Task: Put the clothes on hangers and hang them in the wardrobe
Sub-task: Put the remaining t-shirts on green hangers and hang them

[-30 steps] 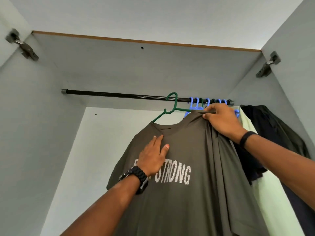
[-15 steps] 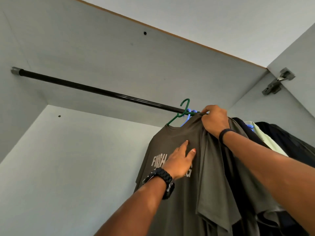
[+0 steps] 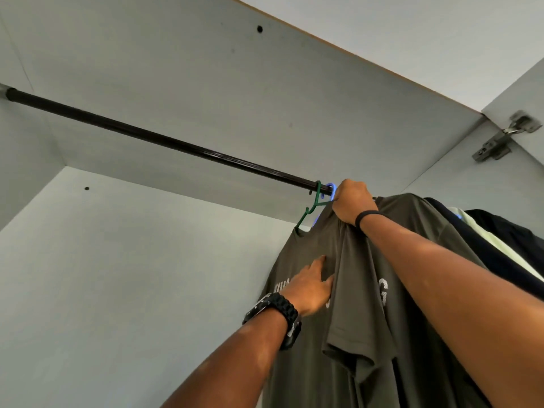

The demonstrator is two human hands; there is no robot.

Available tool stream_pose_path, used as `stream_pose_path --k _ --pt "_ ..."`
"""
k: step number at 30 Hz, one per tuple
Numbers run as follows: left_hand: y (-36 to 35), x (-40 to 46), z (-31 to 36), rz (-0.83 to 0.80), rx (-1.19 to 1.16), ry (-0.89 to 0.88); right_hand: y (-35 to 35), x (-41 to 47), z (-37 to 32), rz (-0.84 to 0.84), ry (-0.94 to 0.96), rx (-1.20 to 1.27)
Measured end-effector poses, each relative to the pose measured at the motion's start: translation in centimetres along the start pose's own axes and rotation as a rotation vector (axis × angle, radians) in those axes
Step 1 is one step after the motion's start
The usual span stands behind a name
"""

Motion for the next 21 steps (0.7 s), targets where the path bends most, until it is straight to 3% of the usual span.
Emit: stream_pose_path --k 5,11,17,21 --pt "-1.2 -1.7 0.6 -0.020 -0.103 0.032 0.5 -1.0 2.3 -0.073 -0.001 0.055" --pt "-3.7 -4.4 2.5 -0.079 -0.238 0.126 0.1 -5.9 7.2 -0.321 -0.193 0.324" --pt "-4.8 -6.9 8.9 0.011 -0.295 0.091 5.2 -9.2 10.7 -0.352 -0.227 0.716" --pt "-5.9 -9.2 12.2 -0.009 -0.213 0.162 7.1 -11.3 14.4 -0.441 -0.210 0.416"
Point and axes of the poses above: each hand's wrist, its own x-axis towards the middle knuckle, its own y-axis out of the back of the hand, z = x × y, the point moved 6 cm from there along x, towards the middle knuckle, and after that the axes turned 9 degrees about -x, right-handed, at the moved point
